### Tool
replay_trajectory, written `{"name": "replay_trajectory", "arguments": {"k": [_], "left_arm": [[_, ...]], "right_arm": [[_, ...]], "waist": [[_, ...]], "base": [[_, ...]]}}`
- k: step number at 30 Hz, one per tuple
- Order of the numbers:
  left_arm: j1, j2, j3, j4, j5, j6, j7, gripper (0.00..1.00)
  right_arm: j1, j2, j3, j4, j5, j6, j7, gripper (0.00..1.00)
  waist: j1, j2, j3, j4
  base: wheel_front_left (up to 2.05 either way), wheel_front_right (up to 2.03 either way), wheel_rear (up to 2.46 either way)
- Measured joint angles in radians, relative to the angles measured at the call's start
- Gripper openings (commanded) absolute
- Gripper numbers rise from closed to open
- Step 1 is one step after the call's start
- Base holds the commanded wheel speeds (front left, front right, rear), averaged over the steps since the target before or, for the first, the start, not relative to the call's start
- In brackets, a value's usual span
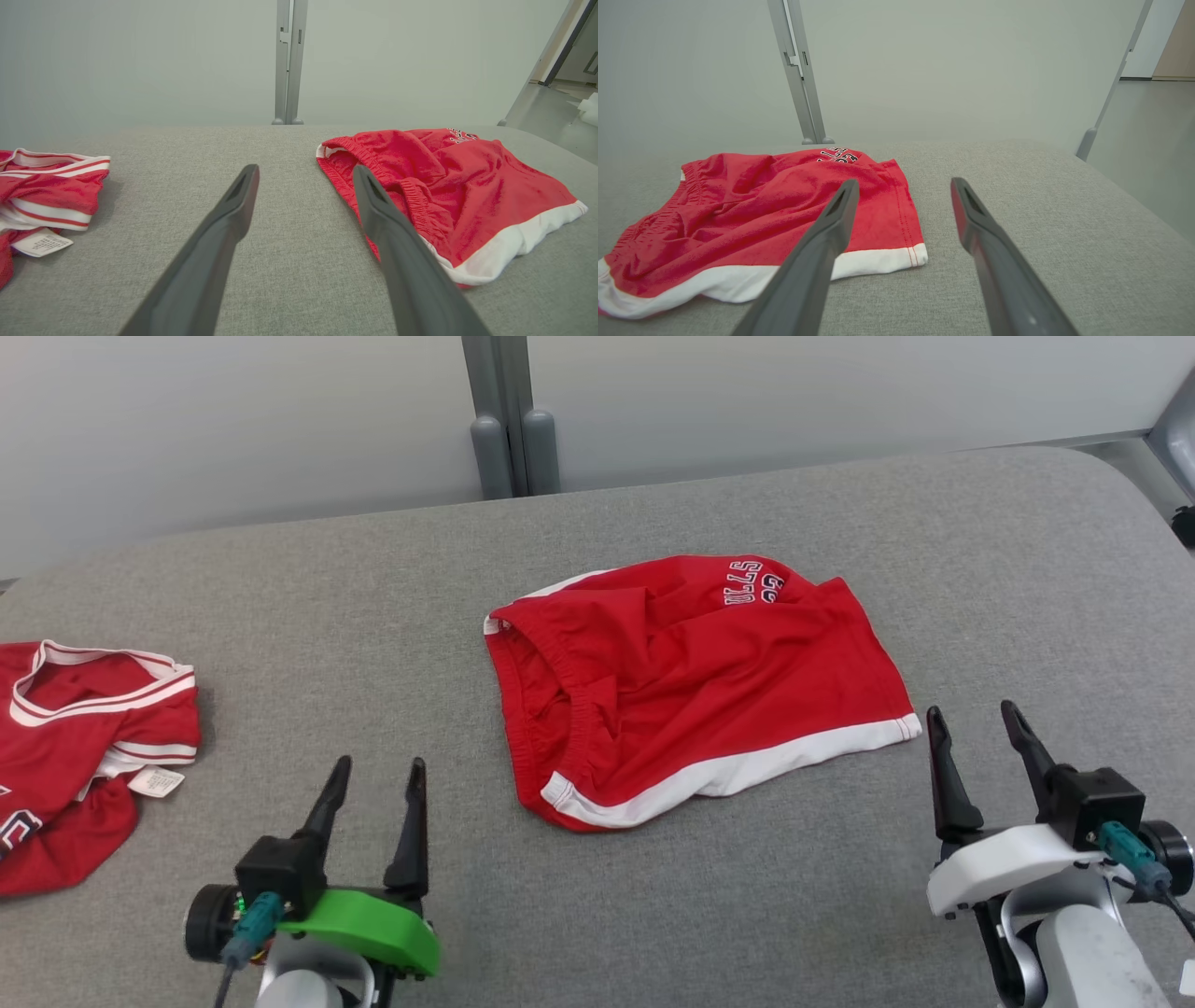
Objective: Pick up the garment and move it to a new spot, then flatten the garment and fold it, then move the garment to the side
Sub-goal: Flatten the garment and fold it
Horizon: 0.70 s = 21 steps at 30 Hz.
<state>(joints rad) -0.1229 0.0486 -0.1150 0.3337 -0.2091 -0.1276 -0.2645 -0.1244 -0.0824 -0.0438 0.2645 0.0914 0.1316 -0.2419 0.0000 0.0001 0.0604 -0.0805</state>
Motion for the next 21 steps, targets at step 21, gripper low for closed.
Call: {"name": "replay_trajectory", "arguments": {"k": [21], "left_arm": [[-0.28,0.043,-0.439,0.28,-0.159,-0.001,0.176,1.0]], "right_arm": [[-0.314,-0.062,0.015,0.342,0.088,0.0,0.293,1.0]], "waist": [[0.0,0.0,0.139,-0.015]], "base": [[0.0,0.0,0.0]]}}
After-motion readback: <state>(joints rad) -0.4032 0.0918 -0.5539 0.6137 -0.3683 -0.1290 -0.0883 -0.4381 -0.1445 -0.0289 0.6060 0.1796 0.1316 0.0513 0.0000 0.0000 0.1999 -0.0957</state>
